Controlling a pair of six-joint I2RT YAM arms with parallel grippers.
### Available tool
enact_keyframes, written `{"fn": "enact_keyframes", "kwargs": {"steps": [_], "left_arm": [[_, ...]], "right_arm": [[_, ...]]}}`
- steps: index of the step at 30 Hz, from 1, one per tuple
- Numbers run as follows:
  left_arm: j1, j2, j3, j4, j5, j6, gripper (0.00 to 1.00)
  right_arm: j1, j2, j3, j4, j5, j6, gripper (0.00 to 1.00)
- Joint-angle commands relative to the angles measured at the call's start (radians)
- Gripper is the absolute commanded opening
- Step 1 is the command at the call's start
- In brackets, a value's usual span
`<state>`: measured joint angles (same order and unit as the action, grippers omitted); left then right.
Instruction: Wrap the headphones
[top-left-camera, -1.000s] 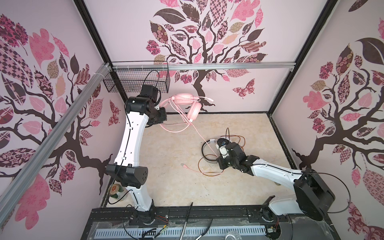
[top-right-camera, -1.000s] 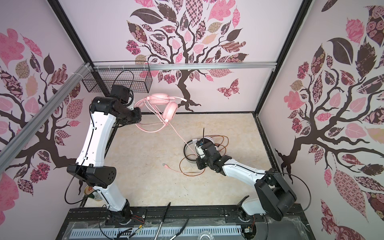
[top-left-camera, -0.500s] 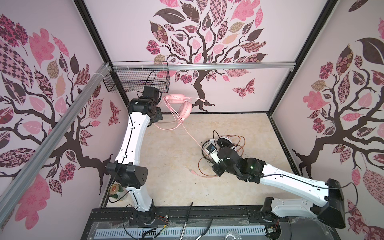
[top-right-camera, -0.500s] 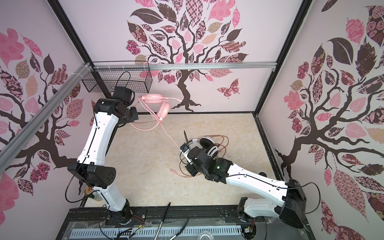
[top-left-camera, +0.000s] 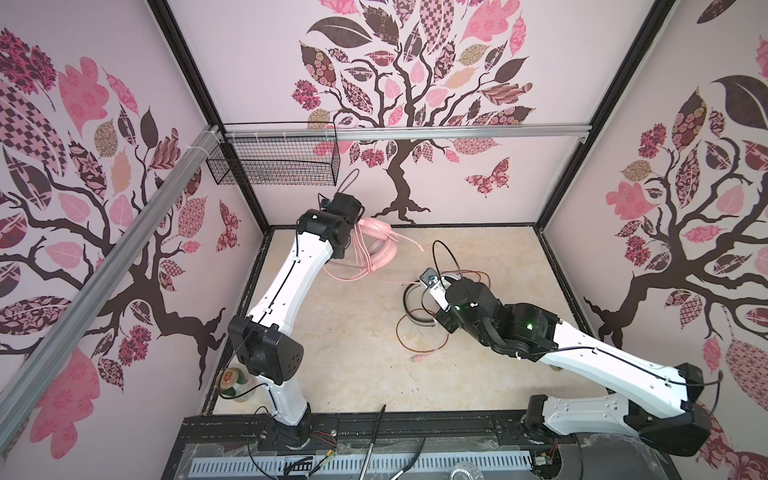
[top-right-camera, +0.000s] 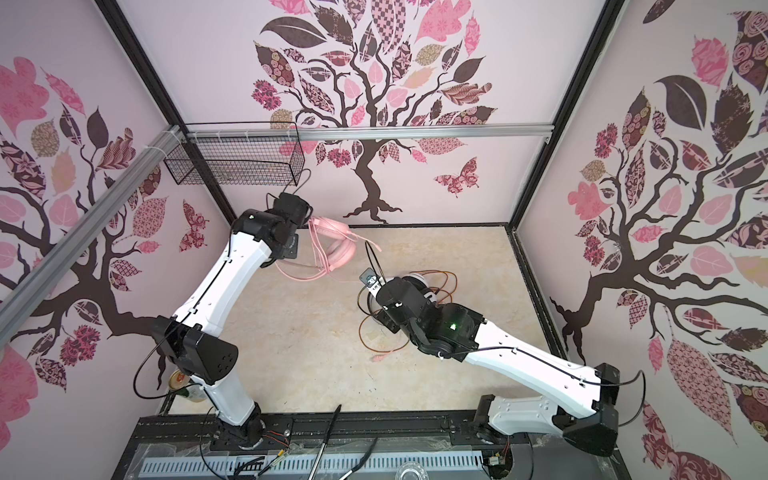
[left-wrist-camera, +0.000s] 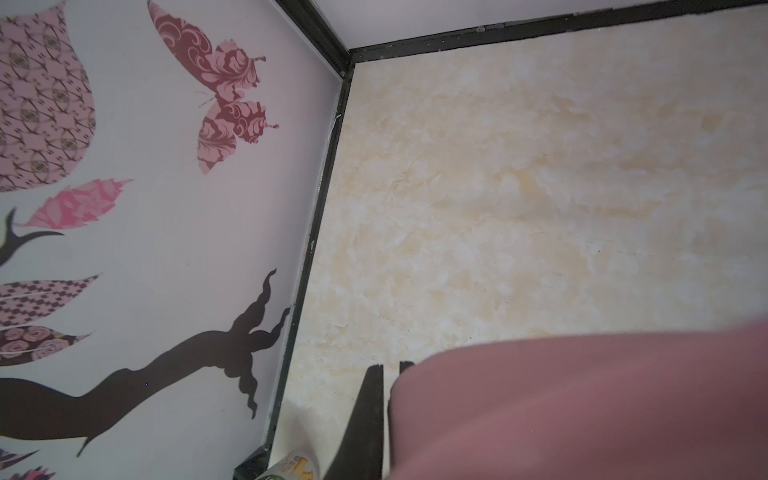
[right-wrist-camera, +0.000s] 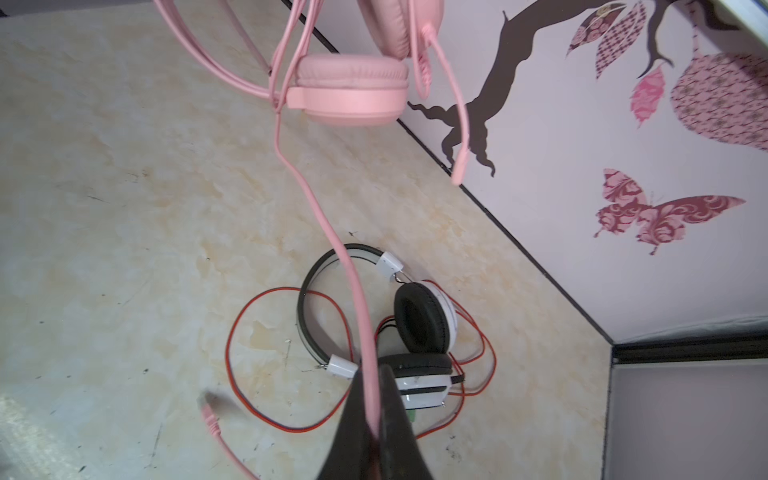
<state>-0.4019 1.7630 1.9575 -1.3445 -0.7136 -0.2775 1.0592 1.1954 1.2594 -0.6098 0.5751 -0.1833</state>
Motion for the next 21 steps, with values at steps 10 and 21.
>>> {"fn": "enact_keyframes", "kwargs": {"steps": [10, 21], "left_arm": [[-0.284, -0.047, -0.150, 0.003, -0.207, 0.109, 0.00], [-0.352, -0.087, -0.286, -0.012, -0.013, 0.107, 0.00]], "right_arm": [[0.005, 0.061, -0.001, 0.230, 0.227, -0.287, 0.00], [0.005, 0.005, -0.088, 0.450, 0.227, -0.443, 0.00]]}}
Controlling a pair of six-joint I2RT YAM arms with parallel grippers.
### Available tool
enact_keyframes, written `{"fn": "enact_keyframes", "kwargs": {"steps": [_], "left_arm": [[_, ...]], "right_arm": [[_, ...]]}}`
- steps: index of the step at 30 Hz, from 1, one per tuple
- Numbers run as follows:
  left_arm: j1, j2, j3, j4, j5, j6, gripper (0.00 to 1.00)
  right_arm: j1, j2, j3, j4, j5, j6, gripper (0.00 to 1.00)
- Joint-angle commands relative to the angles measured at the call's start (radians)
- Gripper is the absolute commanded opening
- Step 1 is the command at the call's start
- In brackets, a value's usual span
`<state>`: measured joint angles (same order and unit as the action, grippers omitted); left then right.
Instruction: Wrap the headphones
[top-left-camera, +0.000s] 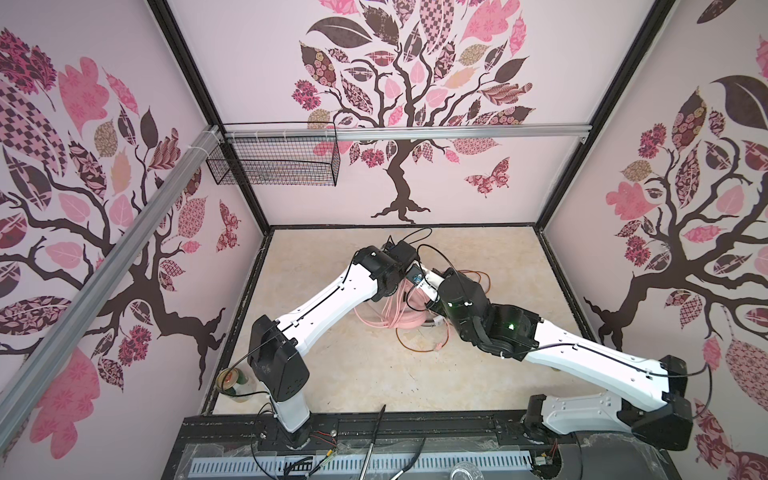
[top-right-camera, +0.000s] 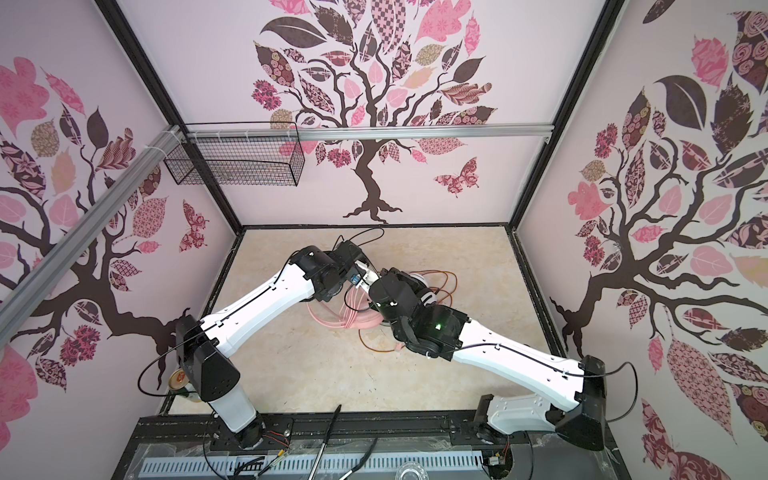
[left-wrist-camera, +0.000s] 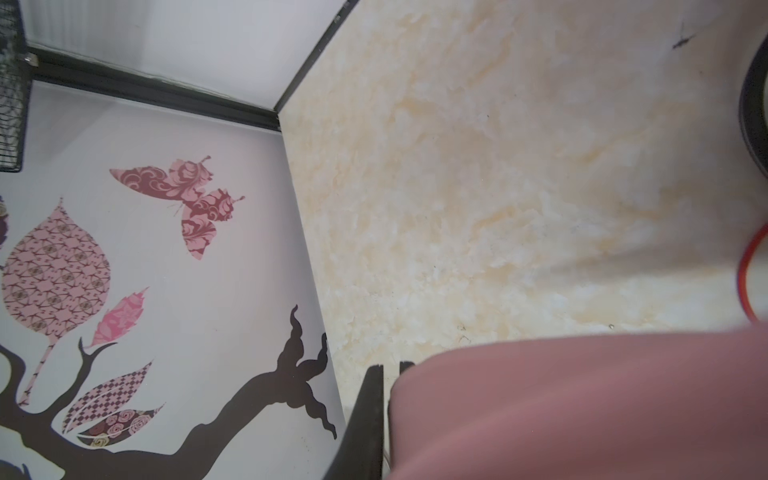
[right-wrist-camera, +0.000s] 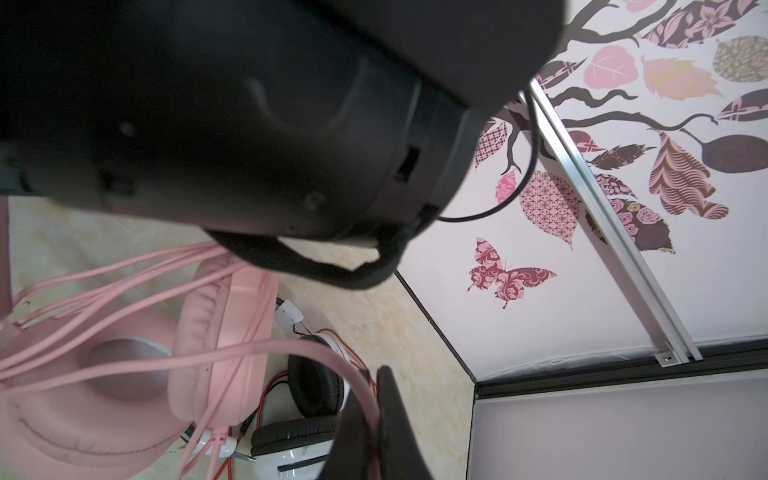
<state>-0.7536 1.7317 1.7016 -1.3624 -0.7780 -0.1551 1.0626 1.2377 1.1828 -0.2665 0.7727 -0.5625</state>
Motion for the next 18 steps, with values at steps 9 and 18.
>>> {"fn": "enact_keyframes", "kwargs": {"steps": [9, 18], "left_arm": [[-0.014, -0.106, -0.066, -0.008, 0.158, -0.017, 0.00], [-0.066, -0.158, -0.146, 0.014, 0.352, -0.017, 0.00]], "right_arm": [[0.002, -0.042, -0.083, 0.186, -0.014, -0.136, 0.00], [-0.019, 0.002, -0.046, 0.210, -0.139, -0.060, 0.00]]}}
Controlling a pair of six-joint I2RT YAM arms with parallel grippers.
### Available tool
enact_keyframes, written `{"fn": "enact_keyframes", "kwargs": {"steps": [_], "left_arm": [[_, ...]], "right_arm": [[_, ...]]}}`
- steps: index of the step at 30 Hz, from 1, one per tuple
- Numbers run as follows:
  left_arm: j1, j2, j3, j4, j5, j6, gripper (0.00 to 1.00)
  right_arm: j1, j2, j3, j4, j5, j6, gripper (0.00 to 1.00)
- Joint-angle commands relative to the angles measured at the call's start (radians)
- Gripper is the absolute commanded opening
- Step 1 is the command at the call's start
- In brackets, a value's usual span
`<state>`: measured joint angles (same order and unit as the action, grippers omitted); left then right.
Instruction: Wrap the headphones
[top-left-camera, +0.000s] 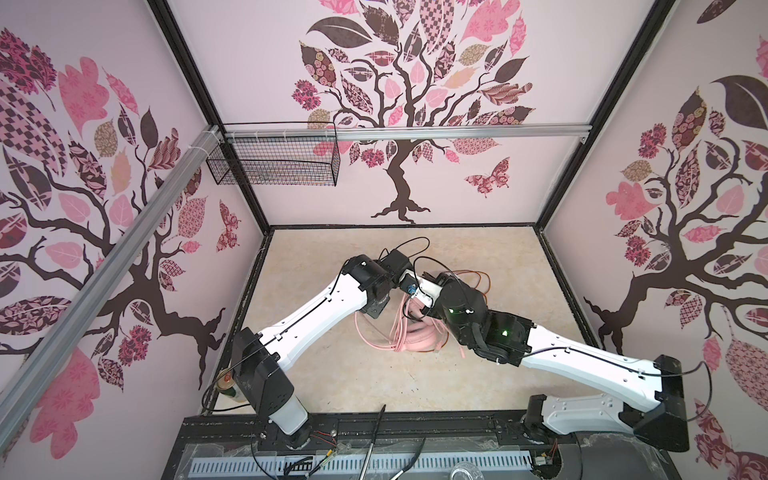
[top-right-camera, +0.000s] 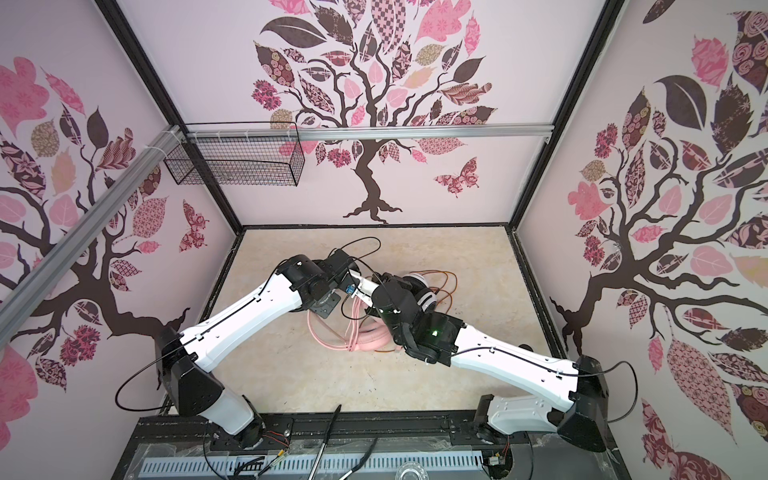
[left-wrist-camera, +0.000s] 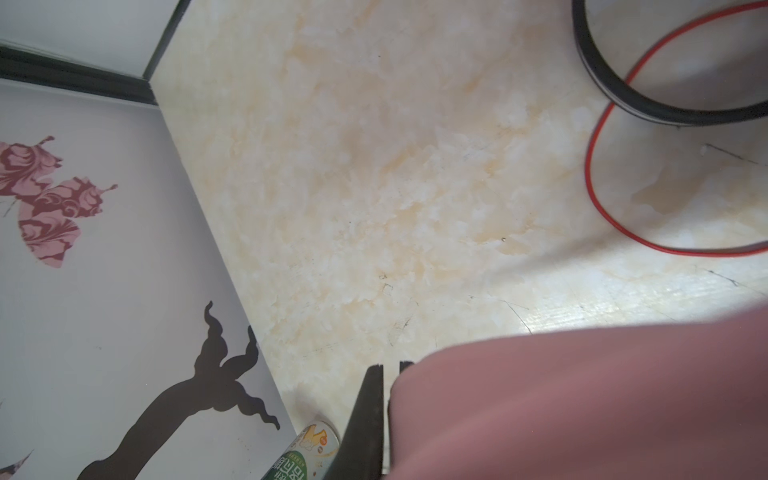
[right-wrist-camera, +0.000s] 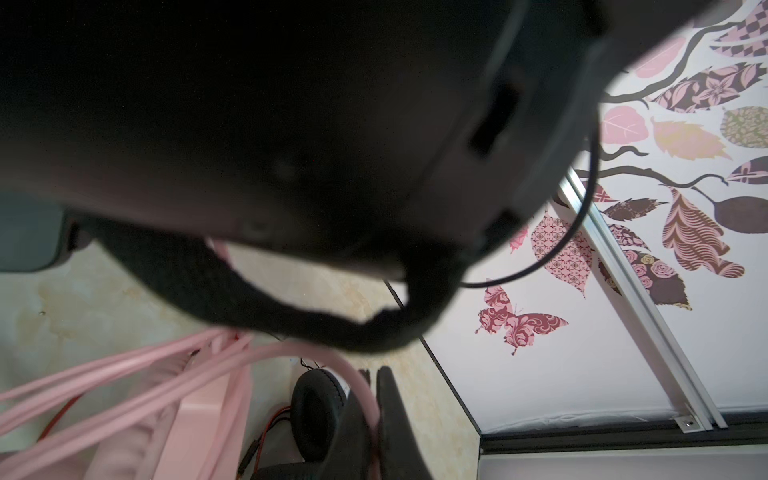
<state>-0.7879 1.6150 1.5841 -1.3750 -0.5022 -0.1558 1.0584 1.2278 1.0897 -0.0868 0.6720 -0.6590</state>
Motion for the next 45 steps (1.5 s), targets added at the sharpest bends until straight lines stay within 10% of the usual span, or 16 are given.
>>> {"fn": "enact_keyframes", "kwargs": {"steps": [1, 31, 45], "left_arm": [[-0.041, -0.049, -0.038, 0.030, 0.086, -0.017, 0.00], [-0.086, -0.370, -0.170, 0.189, 0.502, 0.058, 0.00], [0.001, -0.383, -0.042, 0.185, 0.485, -0.025, 0.00]], "right_arm": [[-0.022, 0.020, 0.053, 0.021, -0.049, 0.044, 0.00], [-0.338, 0.033, 0.012, 0.036, -0.816, 0.453, 0.20], [-0.351, 0.119, -0.158, 0.213, -1.027, 0.659, 0.36]]}}
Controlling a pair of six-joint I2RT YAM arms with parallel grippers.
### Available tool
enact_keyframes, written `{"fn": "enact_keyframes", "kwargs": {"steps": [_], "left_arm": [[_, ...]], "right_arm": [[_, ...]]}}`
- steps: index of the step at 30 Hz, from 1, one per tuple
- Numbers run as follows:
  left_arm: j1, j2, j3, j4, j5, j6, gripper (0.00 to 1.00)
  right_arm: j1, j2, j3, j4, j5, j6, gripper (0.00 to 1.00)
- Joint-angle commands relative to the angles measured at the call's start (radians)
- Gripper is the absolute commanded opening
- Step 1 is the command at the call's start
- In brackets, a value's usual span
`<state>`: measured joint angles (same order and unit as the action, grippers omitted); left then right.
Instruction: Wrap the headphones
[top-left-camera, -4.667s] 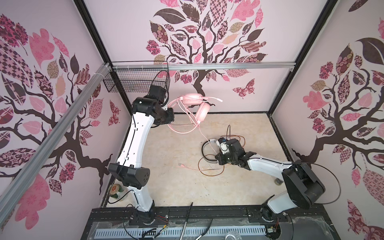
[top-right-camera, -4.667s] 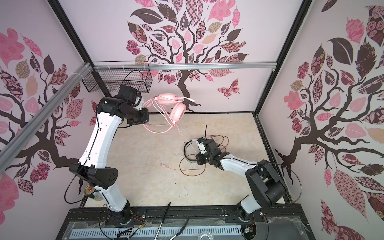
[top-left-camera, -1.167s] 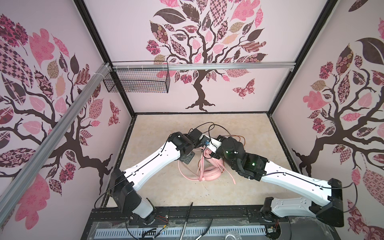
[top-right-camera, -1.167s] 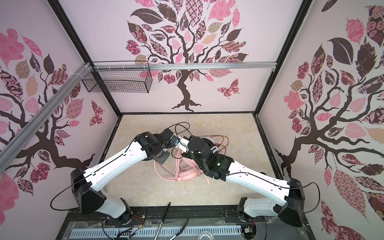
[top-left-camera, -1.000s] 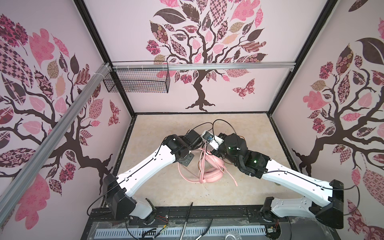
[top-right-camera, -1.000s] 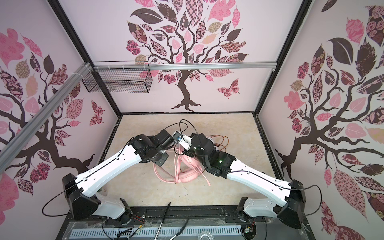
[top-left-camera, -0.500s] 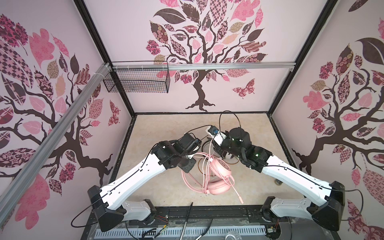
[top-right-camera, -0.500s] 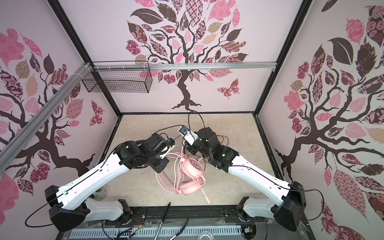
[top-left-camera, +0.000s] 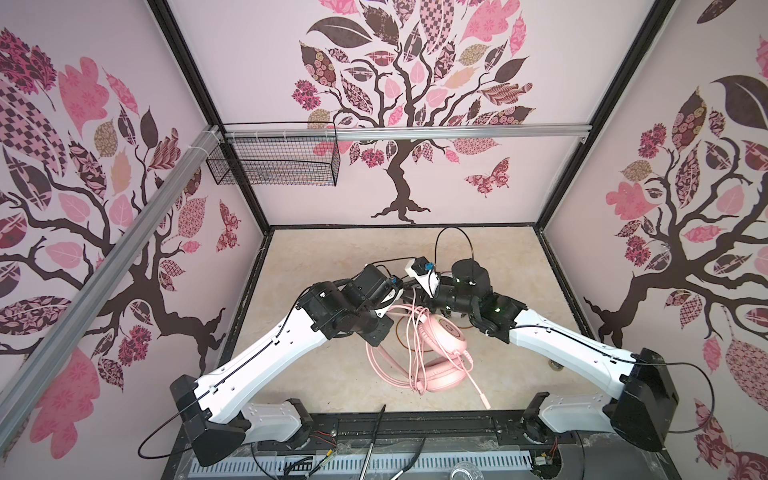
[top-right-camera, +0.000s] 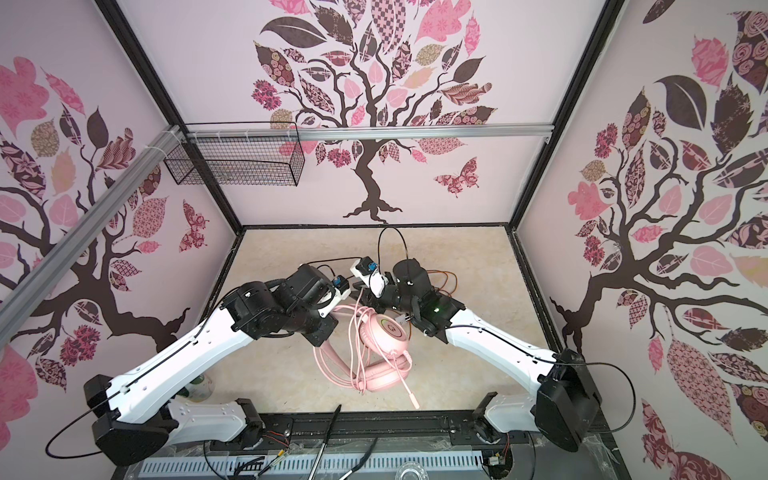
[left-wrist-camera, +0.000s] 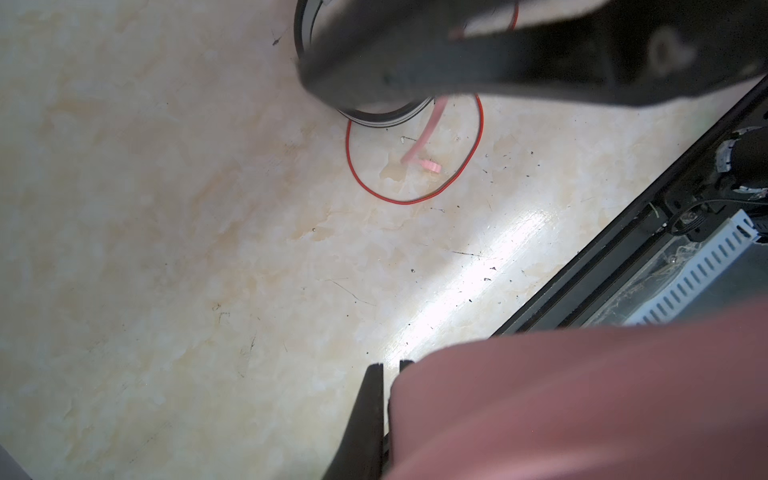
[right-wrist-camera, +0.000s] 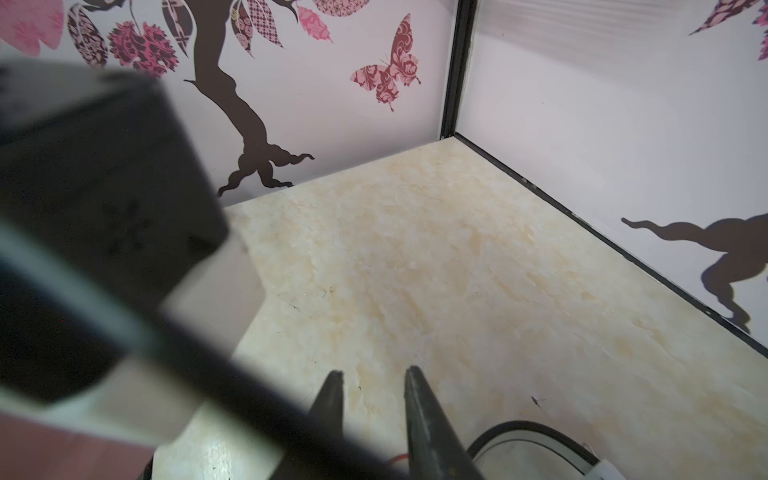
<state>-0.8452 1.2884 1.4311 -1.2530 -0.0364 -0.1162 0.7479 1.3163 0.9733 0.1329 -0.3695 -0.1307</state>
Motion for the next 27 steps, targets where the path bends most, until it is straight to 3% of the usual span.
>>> {"fn": "enact_keyframes", "kwargs": {"steps": [1, 4, 8, 14, 20, 27], "left_arm": [[0.095, -0.058, 0.118, 0.059, 0.030, -0.074, 0.00], [0.161, -0.051, 0.126, 0.046, 0.027, -0.077, 0.00], [0.168, -0.025, 0.129, 0.039, 0.043, -0.067, 0.00], [0.167, 0.003, 0.131, 0.058, 0.066, -0.089, 0.00], [0.170, 0.015, 0.194, 0.064, 0.130, -0.115, 0.00], [0.176, 0.060, 0.319, 0.041, 0.117, -0.128, 0.00]], "right_arm": [[-0.042, 0.024, -0.060, 0.003, 0.007, 0.141, 0.43], [-0.041, -0.007, -0.106, 0.015, 0.011, 0.156, 0.62], [-0.042, -0.063, -0.135, 0.007, 0.046, 0.142, 0.69], [-0.042, -0.112, -0.137, 0.008, 0.061, 0.151, 0.75], [-0.043, -0.082, -0.168, 0.025, 0.089, 0.238, 0.76], [-0.047, -0.082, -0.339, 0.214, 0.016, 0.368, 0.77]]}}
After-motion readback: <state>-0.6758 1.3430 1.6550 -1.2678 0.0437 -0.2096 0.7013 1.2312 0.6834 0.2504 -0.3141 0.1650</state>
